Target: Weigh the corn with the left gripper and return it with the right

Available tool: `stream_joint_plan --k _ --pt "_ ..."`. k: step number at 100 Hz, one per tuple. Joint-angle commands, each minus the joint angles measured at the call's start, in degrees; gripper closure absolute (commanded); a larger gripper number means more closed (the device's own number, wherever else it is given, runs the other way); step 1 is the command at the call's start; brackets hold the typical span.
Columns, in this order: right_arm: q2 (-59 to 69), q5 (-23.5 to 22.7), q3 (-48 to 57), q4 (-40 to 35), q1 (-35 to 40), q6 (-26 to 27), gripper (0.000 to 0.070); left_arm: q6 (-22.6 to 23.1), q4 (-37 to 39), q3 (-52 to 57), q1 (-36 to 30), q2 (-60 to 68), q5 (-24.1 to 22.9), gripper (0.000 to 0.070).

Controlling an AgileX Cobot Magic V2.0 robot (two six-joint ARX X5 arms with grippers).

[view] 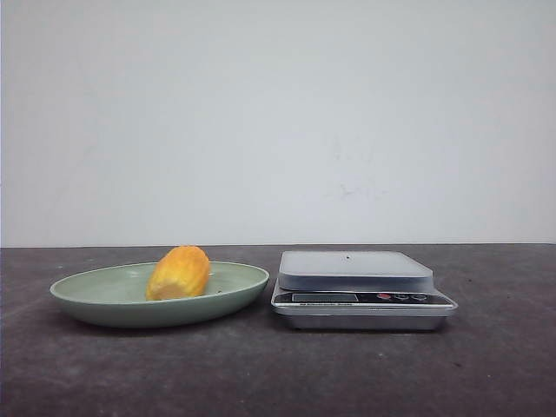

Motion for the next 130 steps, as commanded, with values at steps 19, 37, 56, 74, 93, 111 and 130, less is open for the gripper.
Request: stream_joint_plan --k 19,37,56,74,93,111,130 --pt "-0.11 0.13 0.44 1.01 0.2 0.63 0.0694 0.74 0.28 0.42 -0.15 0.2 -0.24 0.0683" --pt "-0.11 0.13 0.46 1.01 0.2 0.63 0.0694 0.74 0.28 0.44 -0.22 0.2 -0.22 0.0683" --pt "-0.11 0.13 0.46 1.01 0.2 0.63 0.0694 0.74 0.28 0.44 -0.37 0.2 -0.35 0.0683" --pt "-0.11 0.11 0.46 1.01 0.2 0.63 0.0694 3.32 1.7 0.24 0.66 0.11 -1.79 0.0683" --pt "-0.11 0.11 0.46 1.01 0.2 0.63 0.0694 8.96 23.23 -8.33 6.05 -1.22 1.03 0.0683" --pt "-0.11 0.09 0.46 1.01 0.2 0.66 0.0694 10.8 45.72 -24.96 14.08 -5.95 12.15 0.0683" --pt "-0.11 0.13 0.46 1.01 0.2 0.63 0.0694 10.1 58.55 -40.22 20.92 -10.54 14.21 0.0683"
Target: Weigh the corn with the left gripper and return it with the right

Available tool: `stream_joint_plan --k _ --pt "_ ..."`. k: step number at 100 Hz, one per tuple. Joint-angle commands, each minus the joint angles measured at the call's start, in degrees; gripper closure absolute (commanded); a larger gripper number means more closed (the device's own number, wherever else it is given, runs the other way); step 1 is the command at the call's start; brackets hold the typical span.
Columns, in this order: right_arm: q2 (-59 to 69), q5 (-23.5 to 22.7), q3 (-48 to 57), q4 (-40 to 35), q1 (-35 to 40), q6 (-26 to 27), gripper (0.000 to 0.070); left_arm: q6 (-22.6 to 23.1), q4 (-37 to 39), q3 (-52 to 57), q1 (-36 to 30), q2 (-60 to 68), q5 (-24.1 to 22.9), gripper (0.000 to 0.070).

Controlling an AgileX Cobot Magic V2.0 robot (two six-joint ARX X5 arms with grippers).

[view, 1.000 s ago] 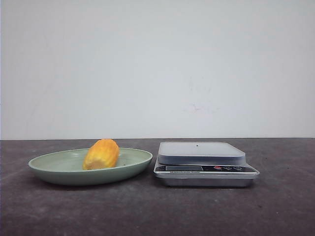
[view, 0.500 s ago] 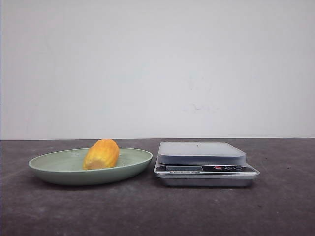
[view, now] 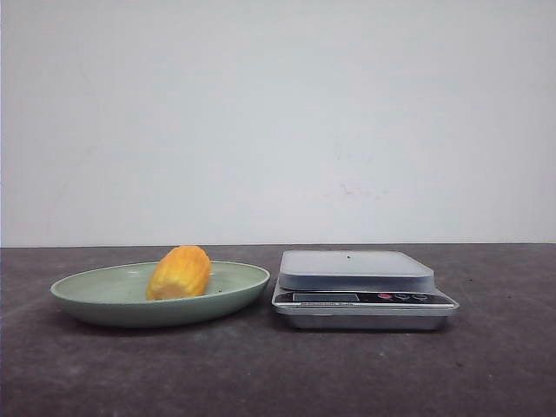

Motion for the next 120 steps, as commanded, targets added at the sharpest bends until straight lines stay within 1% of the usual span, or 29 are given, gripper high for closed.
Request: stream_joint_plan --k 1,15,35,47,62,70,76,120 --pt "-0.11 0.04 0.46 0.72 0.2 0.63 0.0694 0.63 2.99 -3.85 1.14 -1.44 0.48 0.0683" --pt "-0.11 0.07 0.46 0.72 0.2 0.63 0.0694 0.74 4.9 -10.1 3.02 -2.25 0.66 0.0683" --pt "-0.11 0.07 0.46 0.72 0.2 0.63 0.0694 2.29 5.31 -14.45 4.68 -2.25 0.66 0.0683" --pt "-0.11 0.04 0.46 0.72 0.2 0.63 0.0694 2.43 6.21 -17.4 4.79 -2.25 0.7 0.0683" --pt "-0.11 0.07 0.46 0.72 0.2 0.63 0.0694 4.04 3.37 -17.31 4.81 -2.25 1.16 0.0683" --pt "-0.11 0.07 0.46 0.72 0.2 0.63 0.0694 4.15 0.13 -17.27 4.81 -2.25 1.16 0.0684" --pt "-0.11 0.07 0.48 0.74 0.2 0.63 0.0695 4.17 1.01 -17.27 4.87 -2.25 1.05 0.0683" --pt "-0.11 0.07 0.48 0.72 0.2 0.63 0.0694 4.15 0.94 -17.29 4.9 -2.25 1.07 0.0683"
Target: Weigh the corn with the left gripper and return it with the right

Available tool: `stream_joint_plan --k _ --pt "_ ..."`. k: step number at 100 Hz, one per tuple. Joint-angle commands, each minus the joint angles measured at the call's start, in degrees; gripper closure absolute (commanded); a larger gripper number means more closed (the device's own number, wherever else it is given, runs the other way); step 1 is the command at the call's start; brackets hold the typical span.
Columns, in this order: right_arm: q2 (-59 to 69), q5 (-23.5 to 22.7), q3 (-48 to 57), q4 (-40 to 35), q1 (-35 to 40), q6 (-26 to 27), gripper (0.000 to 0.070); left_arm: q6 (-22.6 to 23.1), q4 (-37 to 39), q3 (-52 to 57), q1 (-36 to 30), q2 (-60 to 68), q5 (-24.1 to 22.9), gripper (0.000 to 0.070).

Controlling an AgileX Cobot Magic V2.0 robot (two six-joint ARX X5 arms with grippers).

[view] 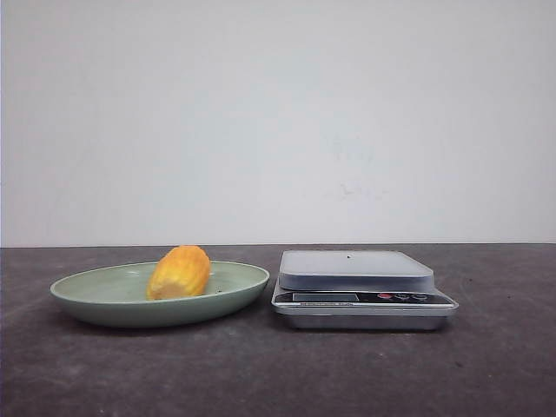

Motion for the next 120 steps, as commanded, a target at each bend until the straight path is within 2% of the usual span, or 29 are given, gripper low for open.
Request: stream_joint_plan --k 1,55,61,68,75,87,97,104,120 --pt "-0.11 0.04 0.48 0.66 0.2 0.63 0.0695 0.7 0.17 -0.98 0.15 -0.09 0.07 0.0683" --pt "-0.17 0.15 0.48 0.66 -0.22 0.2 0.0695 0.7 0.17 -0.98 0.15 -0.09 0.07 0.0683" --pt "-0.17 3.43 0.48 1.95 -1.64 -1.6 0.0695 0.7 0.17 -0.98 0.15 -0.09 0.07 0.0683" --pt "-0.26 7.17 -0.37 7.98 -3.65 -1.7 0.0695 0.7 0.17 -0.98 0.15 -0.09 0.07 0.0683" --pt "-0.35 7.52 -1.95 17.49 -5.66 -3.85 0.0695 0.7 0.17 -0.98 0.15 -0.09 0.07 0.0683" --pt "-0.74 4.07 -7.5 36.46 -9.75 -8.87 0.0694 0.7 0.17 -0.98 0.15 -0.09 0.07 0.0683" --pt "-1.29 0.42 -13.57 49.13 -14.1 -10.12 0.0694 0.7 0.17 -0.98 0.15 -0.09 0.07 0.0683" --pt "-1.29 -1.84 -16.72 52.61 -16.94 -10.12 0.0695 0.7 0.17 -0.98 0.15 -0.09 0.07 0.0683" --pt "-1.31 -5.11 -23.56 52.98 -20.83 -10.1 0.0695 0.7 0.17 -0.98 0.15 -0.09 0.07 0.0683"
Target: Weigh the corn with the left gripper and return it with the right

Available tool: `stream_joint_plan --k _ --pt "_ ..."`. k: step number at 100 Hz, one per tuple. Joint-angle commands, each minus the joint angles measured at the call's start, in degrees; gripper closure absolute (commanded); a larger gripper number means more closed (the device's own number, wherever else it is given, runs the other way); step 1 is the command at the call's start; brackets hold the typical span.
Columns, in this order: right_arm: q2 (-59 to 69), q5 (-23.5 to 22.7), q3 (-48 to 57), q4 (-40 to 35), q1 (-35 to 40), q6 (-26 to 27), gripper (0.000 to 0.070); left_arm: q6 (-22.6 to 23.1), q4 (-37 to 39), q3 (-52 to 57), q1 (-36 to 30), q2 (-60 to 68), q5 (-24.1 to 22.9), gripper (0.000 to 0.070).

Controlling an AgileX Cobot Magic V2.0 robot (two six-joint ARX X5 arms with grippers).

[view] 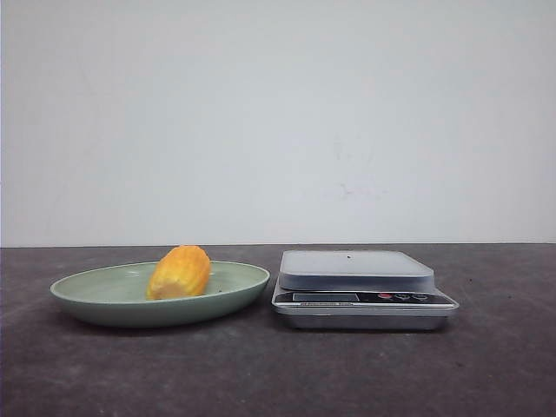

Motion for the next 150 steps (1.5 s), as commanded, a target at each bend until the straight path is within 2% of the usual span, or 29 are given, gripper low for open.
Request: stream_joint_plan --k 1,28,44,62,150 --pt "-0.17 -0.46 -2.78 0.22 -0.72 -0.7 0.0695 0.68 0.17 -0.98 0.13 -0.09 0.07 0.0683" --pt "-0.2 -0.24 -19.96 2.36 -1.68 -1.05 0.0695 0.68 0.15 -0.98 0.13 -0.09 0.07 0.0683" --pt "-0.2 -0.55 -26.12 2.38 -1.68 -1.11 0.0695 0.68 0.17 -1.01 0.13 -0.09 0.07 0.0683" --pt "-0.2 -1.62 -26.18 1.38 -1.68 -2.69 0.0694 0.68 0.15 -0.98 0.13 -0.09 0.07 0.0683" --pt "-0.2 -1.97 -26.16 1.92 -1.64 -2.62 0.0695 0.68 0.15 -0.98 0.13 -0.09 0.07 0.0683"
